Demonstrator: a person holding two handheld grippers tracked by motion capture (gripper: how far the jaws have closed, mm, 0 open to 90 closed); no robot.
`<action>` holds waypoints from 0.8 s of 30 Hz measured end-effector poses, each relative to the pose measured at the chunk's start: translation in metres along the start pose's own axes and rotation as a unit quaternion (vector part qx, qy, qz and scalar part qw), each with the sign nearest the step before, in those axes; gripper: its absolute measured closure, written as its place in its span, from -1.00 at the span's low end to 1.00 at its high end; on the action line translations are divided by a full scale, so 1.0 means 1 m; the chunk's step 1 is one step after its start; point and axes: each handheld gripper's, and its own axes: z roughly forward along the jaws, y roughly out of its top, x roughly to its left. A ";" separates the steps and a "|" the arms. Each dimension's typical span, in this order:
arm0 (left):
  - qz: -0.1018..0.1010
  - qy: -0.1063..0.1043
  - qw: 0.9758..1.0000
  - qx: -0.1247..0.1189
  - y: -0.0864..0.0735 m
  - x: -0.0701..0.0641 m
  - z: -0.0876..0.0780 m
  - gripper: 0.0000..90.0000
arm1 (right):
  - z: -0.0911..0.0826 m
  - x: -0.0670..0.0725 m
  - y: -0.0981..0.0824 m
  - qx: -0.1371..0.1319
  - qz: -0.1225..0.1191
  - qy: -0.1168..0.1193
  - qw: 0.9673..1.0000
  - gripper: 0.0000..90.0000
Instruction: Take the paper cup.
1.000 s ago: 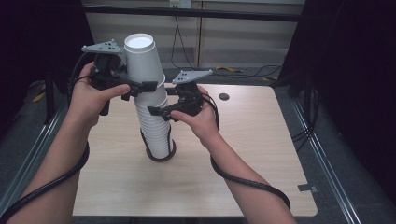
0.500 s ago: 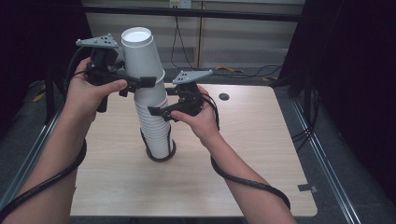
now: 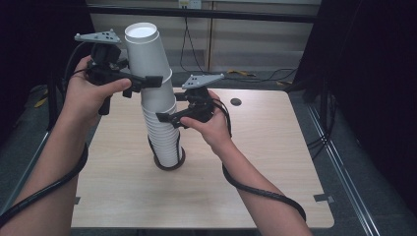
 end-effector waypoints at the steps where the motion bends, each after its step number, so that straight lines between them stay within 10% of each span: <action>1: 0.000 0.000 1.000 0.000 0.000 0.000 0.000 -0.73 | 0.000 0.000 0.000 0.000 0.000 0.000 1.000 -0.78; 24: -0.003 0.001 1.000 -0.018 0.012 0.000 -0.013 -0.72 | 0.000 0.000 -0.002 0.000 -0.002 0.001 1.000 -0.78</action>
